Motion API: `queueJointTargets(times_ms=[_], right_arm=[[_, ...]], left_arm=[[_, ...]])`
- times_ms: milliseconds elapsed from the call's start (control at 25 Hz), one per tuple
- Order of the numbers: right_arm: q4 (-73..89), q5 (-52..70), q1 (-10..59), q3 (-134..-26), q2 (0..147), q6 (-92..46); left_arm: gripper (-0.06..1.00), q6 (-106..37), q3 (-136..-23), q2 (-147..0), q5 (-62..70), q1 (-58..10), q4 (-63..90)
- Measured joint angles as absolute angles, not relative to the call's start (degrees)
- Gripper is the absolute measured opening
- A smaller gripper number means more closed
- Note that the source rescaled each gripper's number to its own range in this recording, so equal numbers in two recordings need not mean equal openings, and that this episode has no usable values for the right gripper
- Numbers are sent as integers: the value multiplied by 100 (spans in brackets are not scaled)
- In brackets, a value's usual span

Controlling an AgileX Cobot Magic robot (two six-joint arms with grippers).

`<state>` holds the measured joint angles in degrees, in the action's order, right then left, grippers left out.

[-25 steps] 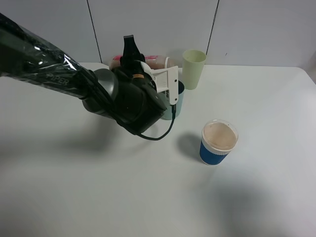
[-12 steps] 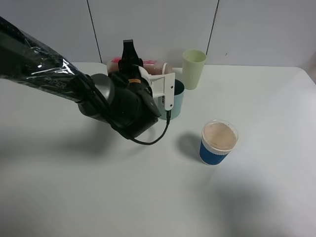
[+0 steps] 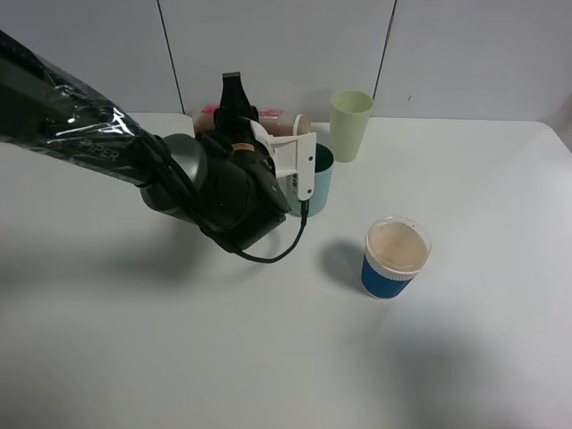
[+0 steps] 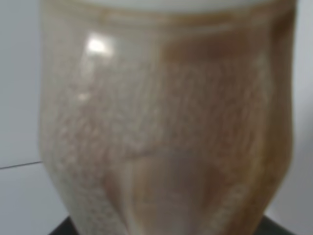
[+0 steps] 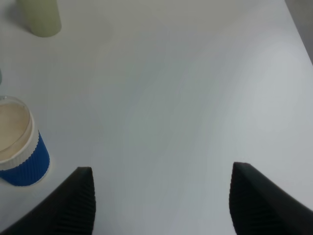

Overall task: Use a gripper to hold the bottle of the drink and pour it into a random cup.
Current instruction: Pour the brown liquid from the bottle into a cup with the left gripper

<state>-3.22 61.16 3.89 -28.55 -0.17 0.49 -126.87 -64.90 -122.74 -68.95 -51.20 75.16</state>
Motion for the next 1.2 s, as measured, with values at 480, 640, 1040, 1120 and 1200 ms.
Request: queueJointTargets(times_ms=[480,640,1040,1120,1200], right_arm=[[-322,6116,389,-2855,-17,49],[-322,6116,389,-2855,-17,49],[-322,6116,389,-2855,-17,49],[-322,6116,389,-2855,-17,49],[-322,6116,389,-2855,-17,49]], left_arm=[[0,-12761,-6490,-12274,-6895,-5120,7450],[0,-12858,-6490,-12274,-6895,-5120,7435],[0,-12952,-6490,-12274,-6897,-5061,7233],[0,-12964,-6490,-12274,-6896,-5024,7233],[0,-12964,-6490,-12274,-6896,-5018,7233]])
